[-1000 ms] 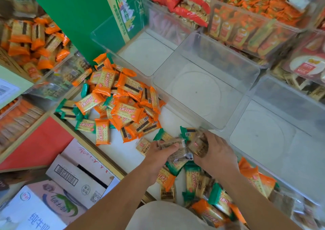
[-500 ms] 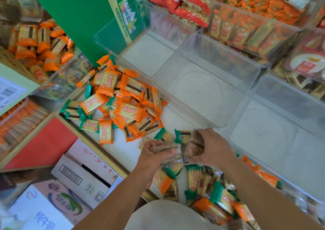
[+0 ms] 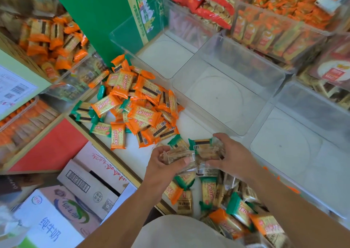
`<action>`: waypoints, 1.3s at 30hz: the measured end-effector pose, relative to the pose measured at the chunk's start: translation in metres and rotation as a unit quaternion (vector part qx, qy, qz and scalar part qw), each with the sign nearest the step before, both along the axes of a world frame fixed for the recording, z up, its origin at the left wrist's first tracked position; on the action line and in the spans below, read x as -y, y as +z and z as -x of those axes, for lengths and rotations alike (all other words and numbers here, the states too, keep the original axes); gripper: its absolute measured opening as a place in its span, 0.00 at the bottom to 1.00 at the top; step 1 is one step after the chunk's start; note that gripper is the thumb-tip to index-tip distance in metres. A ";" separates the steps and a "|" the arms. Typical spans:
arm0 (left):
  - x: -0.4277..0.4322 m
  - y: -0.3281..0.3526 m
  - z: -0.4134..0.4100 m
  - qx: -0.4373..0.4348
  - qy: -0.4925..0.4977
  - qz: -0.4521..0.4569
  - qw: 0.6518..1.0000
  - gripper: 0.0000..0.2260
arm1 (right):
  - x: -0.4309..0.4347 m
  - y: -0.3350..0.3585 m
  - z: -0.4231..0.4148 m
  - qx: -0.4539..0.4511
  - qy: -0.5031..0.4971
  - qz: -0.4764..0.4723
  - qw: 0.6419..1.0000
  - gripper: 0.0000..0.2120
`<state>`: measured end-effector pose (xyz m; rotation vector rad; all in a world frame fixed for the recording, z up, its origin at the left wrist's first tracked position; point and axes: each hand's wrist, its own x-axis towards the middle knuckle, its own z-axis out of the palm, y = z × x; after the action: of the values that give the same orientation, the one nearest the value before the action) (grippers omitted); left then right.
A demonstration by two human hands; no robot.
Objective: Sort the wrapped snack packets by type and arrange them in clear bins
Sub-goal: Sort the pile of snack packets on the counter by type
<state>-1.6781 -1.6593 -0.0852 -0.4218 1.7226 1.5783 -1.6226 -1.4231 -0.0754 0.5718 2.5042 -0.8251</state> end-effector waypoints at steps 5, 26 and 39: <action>-0.004 0.016 -0.004 -0.038 -0.026 -0.029 0.999 0.40 | 0.008 0.037 -0.005 -0.092 -0.130 0.061 0.985 0.37; -0.054 0.049 -0.127 -0.003 -0.266 -0.012 0.964 0.40 | 0.035 0.072 -0.258 -0.128 -0.554 0.069 0.820 0.34; -0.077 0.060 -0.215 -0.015 -0.372 0.016 0.928 0.29 | 0.055 0.059 -0.367 -0.090 -0.629 0.109 0.764 0.30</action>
<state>-1.4634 -1.5823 -0.0250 0.2365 1.6495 0.9985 -1.2557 -1.4785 -0.0166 2.2404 1.8164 -1.5997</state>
